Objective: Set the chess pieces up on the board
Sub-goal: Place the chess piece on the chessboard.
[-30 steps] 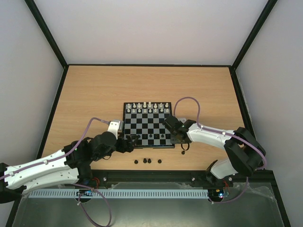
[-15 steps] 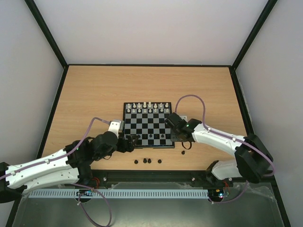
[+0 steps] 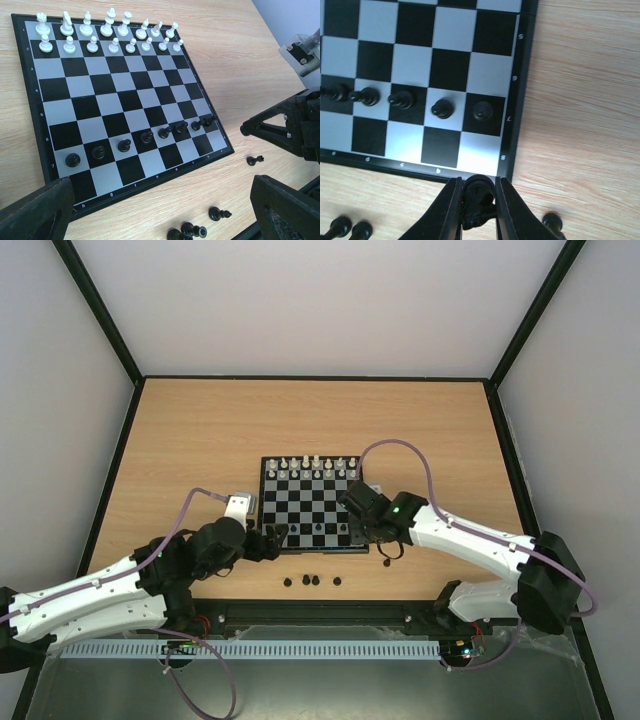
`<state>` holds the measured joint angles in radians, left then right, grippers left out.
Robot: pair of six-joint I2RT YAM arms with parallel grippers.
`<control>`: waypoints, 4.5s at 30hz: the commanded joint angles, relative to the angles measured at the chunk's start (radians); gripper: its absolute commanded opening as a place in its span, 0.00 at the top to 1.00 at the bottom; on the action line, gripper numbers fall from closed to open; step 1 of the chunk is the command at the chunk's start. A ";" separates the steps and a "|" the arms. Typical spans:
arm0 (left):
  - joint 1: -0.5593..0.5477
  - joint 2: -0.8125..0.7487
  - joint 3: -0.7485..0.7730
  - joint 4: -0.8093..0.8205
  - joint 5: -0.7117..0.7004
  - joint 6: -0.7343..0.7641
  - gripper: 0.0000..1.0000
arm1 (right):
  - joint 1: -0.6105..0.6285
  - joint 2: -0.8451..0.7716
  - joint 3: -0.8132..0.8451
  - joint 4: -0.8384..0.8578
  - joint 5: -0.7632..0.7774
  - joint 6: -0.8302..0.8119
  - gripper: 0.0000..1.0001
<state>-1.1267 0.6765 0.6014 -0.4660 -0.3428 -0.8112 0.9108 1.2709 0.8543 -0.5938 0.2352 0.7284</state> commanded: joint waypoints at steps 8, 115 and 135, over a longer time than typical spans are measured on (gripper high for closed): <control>0.011 0.010 0.000 0.018 0.001 0.007 0.01 | 0.055 0.138 0.048 -0.042 -0.084 -0.044 0.93; 0.032 -0.030 -0.018 -0.008 0.009 -0.004 0.00 | 0.057 0.283 0.074 0.063 -0.108 -0.090 0.68; 0.032 -0.033 -0.014 -0.012 0.007 -0.002 0.01 | 0.057 0.280 0.083 0.061 -0.109 -0.090 0.68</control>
<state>-1.1000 0.6529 0.5877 -0.4801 -0.3321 -0.8146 0.9627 1.5463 0.9394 -0.4984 0.1230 0.6464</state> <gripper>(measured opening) 0.994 0.323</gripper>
